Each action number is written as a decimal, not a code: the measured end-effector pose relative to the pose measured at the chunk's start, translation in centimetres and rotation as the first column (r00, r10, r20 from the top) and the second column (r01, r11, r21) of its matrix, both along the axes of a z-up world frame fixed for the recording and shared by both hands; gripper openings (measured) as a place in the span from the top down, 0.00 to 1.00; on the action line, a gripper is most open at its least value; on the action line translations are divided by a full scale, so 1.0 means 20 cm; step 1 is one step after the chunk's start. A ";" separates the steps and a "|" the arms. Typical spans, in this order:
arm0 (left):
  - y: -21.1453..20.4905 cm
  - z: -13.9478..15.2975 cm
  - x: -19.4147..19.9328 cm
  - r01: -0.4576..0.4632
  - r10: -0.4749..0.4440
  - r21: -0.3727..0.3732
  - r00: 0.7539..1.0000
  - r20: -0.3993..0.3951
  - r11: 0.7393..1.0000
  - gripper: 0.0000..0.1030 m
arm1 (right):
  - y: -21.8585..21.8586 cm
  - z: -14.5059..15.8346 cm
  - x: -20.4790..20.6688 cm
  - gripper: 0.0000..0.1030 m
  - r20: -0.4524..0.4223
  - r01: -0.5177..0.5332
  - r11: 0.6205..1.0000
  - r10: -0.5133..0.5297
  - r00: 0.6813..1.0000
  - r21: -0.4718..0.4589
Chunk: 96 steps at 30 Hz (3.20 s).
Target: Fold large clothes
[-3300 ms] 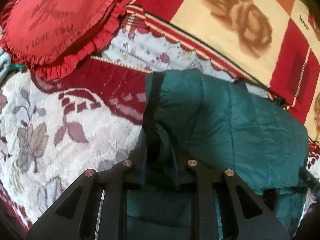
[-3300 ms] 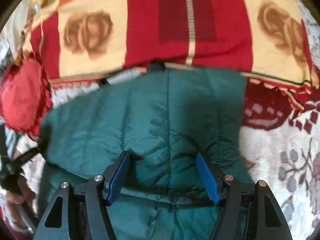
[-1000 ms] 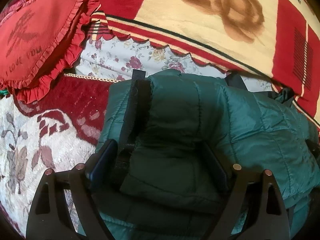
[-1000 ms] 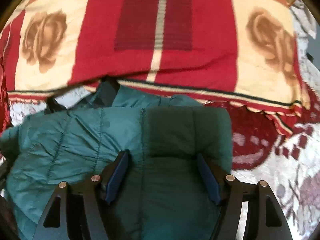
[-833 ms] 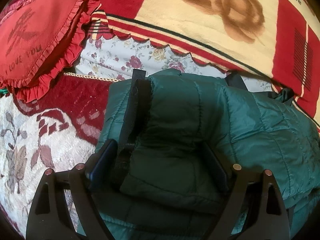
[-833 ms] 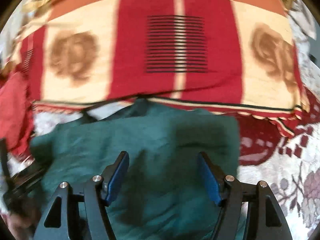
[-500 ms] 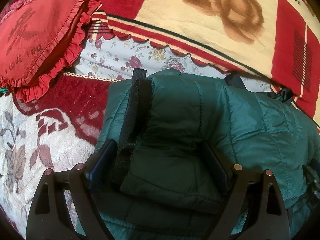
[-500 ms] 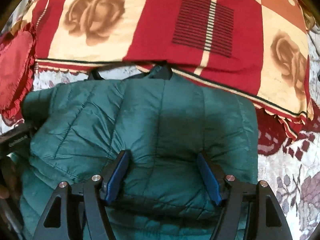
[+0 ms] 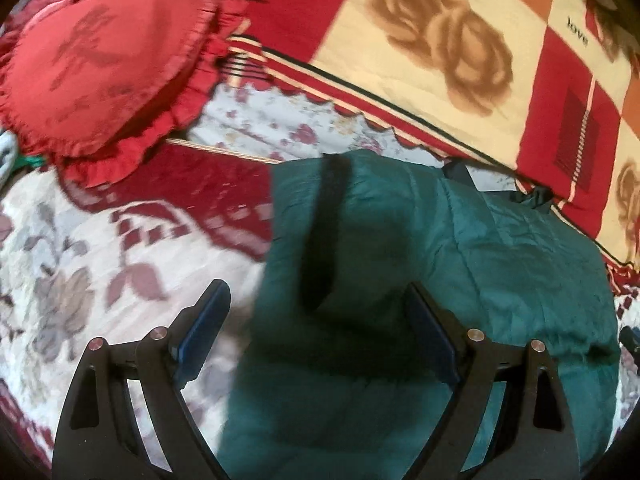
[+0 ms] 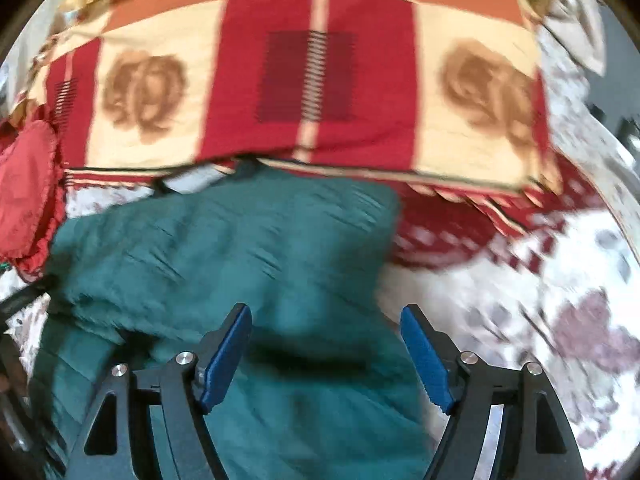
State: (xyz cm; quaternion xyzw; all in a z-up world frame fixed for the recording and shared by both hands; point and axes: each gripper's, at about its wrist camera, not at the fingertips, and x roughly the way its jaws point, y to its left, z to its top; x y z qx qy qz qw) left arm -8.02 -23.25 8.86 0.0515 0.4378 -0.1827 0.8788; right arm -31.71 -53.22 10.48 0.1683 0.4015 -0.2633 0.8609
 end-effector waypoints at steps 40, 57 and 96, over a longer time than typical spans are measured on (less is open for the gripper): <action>0.74 -0.06 -0.88 0.028 -0.026 0.060 0.999 -0.039 0.998 0.14 | 0.48 -0.09 -0.97 0.27 -0.068 -0.037 0.995 0.043 0.997 0.090; 0.87 -0.12 -0.93 0.029 -0.023 0.053 0.994 -0.109 0.998 0.14 | 0.48 -0.14 -1.11 0.20 -0.102 -0.028 0.992 0.041 0.994 0.124; 0.88 -0.27 -0.97 0.075 -0.088 -0.054 0.952 -0.294 0.996 0.14 | 0.56 -0.28 -1.08 0.16 -0.092 -0.127 0.935 0.166 0.982 0.330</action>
